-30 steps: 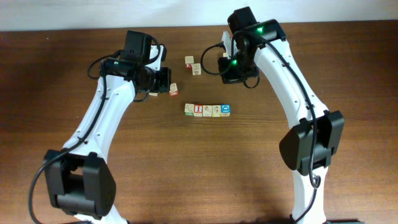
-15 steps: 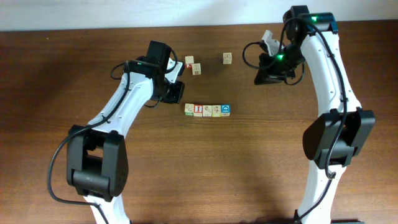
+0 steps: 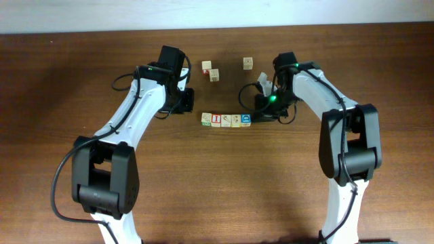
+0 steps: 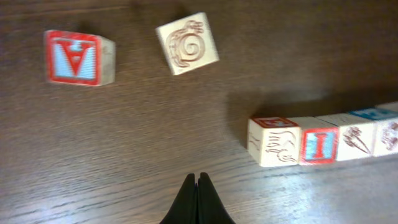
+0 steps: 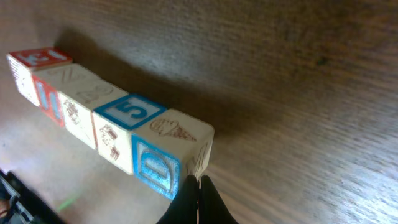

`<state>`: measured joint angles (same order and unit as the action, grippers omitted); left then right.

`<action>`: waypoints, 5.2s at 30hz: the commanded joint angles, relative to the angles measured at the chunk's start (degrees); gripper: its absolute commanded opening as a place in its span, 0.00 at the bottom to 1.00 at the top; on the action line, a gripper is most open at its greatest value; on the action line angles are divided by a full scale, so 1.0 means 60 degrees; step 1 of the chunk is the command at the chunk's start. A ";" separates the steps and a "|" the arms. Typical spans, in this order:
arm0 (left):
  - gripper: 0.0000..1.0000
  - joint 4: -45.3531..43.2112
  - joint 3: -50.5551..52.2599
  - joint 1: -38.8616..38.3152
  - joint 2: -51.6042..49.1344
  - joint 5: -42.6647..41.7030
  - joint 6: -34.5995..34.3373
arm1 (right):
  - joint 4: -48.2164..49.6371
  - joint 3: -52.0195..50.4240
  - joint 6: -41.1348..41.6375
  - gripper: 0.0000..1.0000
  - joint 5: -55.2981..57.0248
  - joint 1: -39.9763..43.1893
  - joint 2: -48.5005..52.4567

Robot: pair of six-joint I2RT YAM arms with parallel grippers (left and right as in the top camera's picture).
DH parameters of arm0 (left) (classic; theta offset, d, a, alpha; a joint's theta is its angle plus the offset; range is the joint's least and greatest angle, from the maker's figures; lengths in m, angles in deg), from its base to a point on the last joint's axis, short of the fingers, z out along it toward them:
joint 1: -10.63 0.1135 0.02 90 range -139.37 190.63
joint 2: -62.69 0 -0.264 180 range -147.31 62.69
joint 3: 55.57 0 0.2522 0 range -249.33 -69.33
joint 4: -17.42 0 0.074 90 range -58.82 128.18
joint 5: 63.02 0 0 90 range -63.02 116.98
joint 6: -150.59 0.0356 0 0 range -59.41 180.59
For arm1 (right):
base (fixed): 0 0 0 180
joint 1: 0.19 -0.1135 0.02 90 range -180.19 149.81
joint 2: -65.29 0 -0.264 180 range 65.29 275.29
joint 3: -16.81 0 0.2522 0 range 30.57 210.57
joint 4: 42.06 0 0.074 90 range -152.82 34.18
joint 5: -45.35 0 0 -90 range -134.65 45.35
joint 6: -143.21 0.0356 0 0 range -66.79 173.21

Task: Rotate 5 blocks
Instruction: 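Move left gripper to row's left end, right gripper to right end, then squeeze the block row between both grippers from its two ends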

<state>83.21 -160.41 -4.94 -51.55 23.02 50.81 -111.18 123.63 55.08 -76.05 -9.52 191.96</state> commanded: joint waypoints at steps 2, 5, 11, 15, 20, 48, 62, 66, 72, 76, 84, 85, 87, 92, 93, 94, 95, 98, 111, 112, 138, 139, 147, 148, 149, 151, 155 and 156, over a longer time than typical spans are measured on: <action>0.00 0.0011 -0.0077 0.0076 -0.0095 0.0419 -0.0437 | 0.0568 -0.0725 0.0525 0.04 0.0087 -0.0011 -0.0120; 0.00 -0.0015 -0.0077 0.0076 -0.0095 0.0470 -0.0433 | 0.0627 -0.0790 0.0521 0.04 0.0087 -0.0011 -0.0124; 0.00 -0.0033 -0.0077 0.0076 -0.0098 0.0557 -0.0437 | 0.0849 -0.0787 0.0517 0.04 0.0127 0.0000 -0.0124; 0.00 -0.0153 -0.0077 0.0058 -0.0098 0.0557 -0.0437 | 0.1027 -0.0787 0.0477 0.04 0.0087 0.0175 -0.0124; 0.00 -0.0229 -0.0077 0.0058 -0.0098 0.0557 -0.0437 | 0.0943 -0.0787 -0.0084 0.04 -0.0750 0.0382 -0.0124; 0.00 0.0164 -0.0120 0.1173 -0.0750 -0.3202 0.2193 | 0.0444 -0.0809 -0.0408 0.04 -0.0871 0.0973 -0.1344; 0.00 -0.0525 -0.0120 0.0973 -0.1872 -0.4142 0.1989 | 0.2987 -0.2404 0.0528 0.04 -0.0834 0.0743 -0.1344; 0.00 -0.0514 -0.0120 0.0973 -0.1891 -0.4360 0.1989 | 0.3096 -0.2404 0.0776 0.04 -0.0911 0.0743 -0.1344; 0.00 -0.0718 -0.0120 0.0885 -0.1909 -0.3865 0.1297 | 0.3238 -0.2448 0.0772 0.04 -0.0834 0.0674 -0.1344; 0.00 -0.0954 -0.0120 0.0601 -0.1909 -0.3861 0.1086 | 0.3289 -0.2448 0.0776 0.04 -0.0838 0.0670 -0.1344; 0.00 -0.0969 -0.0120 0.0535 -0.1909 -0.3140 0.0878 | 0.3282 -0.2448 0.0772 0.04 -0.0834 0.0670 -0.1344; 0.00 -0.0922 -0.0120 0.0532 -0.1909 -0.3118 0.0878 | 0.3282 -0.2448 0.0772 0.04 -0.0834 0.0670 -0.1344; 0.00 -0.0758 -0.0120 0.0444 -0.1909 -0.3118 0.0878 | 0.3279 -0.2448 0.0772 0.04 -0.0834 0.0670 -0.1344; 0.00 -0.0688 -0.0120 0.0317 -0.1909 -0.3118 0.0882 | 0.3275 -0.2448 0.0772 0.04 -0.0834 0.0670 -0.1344; 0.00 -0.0692 -0.0120 0.0291 -0.1909 -0.3133 0.0878 | 0.3279 -0.2448 0.0772 0.04 -0.0834 0.0670 -0.1344; 0.00 -0.0703 -0.0120 0.0270 -0.1909 -0.3155 0.0878 | 0.3279 -0.2448 0.0772 0.04 -0.0834 0.0670 -0.1344; 0.00 -0.0703 -0.0120 0.0262 -0.1909 -0.3151 0.0878 | 0.3279 -0.2448 0.0772 0.04 -0.0834 0.0670 -0.1344; 0.00 -0.0761 -0.0120 0.0262 -0.1909 -0.3155 0.0878 | 0.3235 -0.2448 0.0772 0.04 -0.0831 0.0670 -0.1344; 0.00 -0.0776 -0.0120 0.0244 -0.1909 -0.3399 0.0882 | 0.2852 -0.2707 0.1122 0.04 -0.0867 0.0667 -0.1344; 0.00 -0.0776 -0.0120 0.0244 -0.1909 -0.3402 0.0882 | 0.2900 -0.2761 0.1326 0.04 -0.0867 0.0663 -0.1344; 0.00 -0.0831 -0.0120 0.0219 -0.1909 -0.3442 0.0878 | 0.3129 -0.2794 0.1603 0.04 -0.0725 0.0044 -0.1337; 0.00 -0.0812 -0.0120 0.0219 -0.1909 -0.3442 0.0878 | 0.3126 -0.2794 0.1603 0.04 -0.0729 0.0044 -0.1337; 0.00 -0.0790 -0.0120 0.0219 -0.1909 -0.3442 0.0878 | 0.3049 -0.2794 0.1603 0.04 -0.0878 0.0044 -0.1337; 0.00 -0.0790 -0.0120 0.0219 -0.1909 -0.3442 0.0878 | 0.3049 -0.2794 0.1603 0.04 -0.0911 0.0044 -0.1337; 0.00 -0.0790 -0.0120 0.0219 -0.1909 -0.3442 0.0878 | 0.3053 -0.2794 0.1603 0.04 -0.0907 0.0004 -0.1337; 0.00 -0.0798 -0.0120 0.0219 -0.1909 -0.3442 0.0878 | 0.3060 -0.2794 0.1603 0.04 -0.0907 -0.0131 -0.1337; 0.00 -0.0809 -0.0120 0.0219 -0.1909 -0.3442 0.0878 | 0.3129 -0.2794 0.1603 0.04 -0.0903 -0.0186 -0.1337; 0.00 -0.0812 -0.0120 0.0219 -0.1909 -0.3442 0.0878 | 0.3129 -0.2794 0.1599 0.04 -0.0907 -0.0186 -0.1337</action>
<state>78.47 -160.63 -3.13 -61.73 3.48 56.43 -92.77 107.26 64.82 -80.66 -9.71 184.29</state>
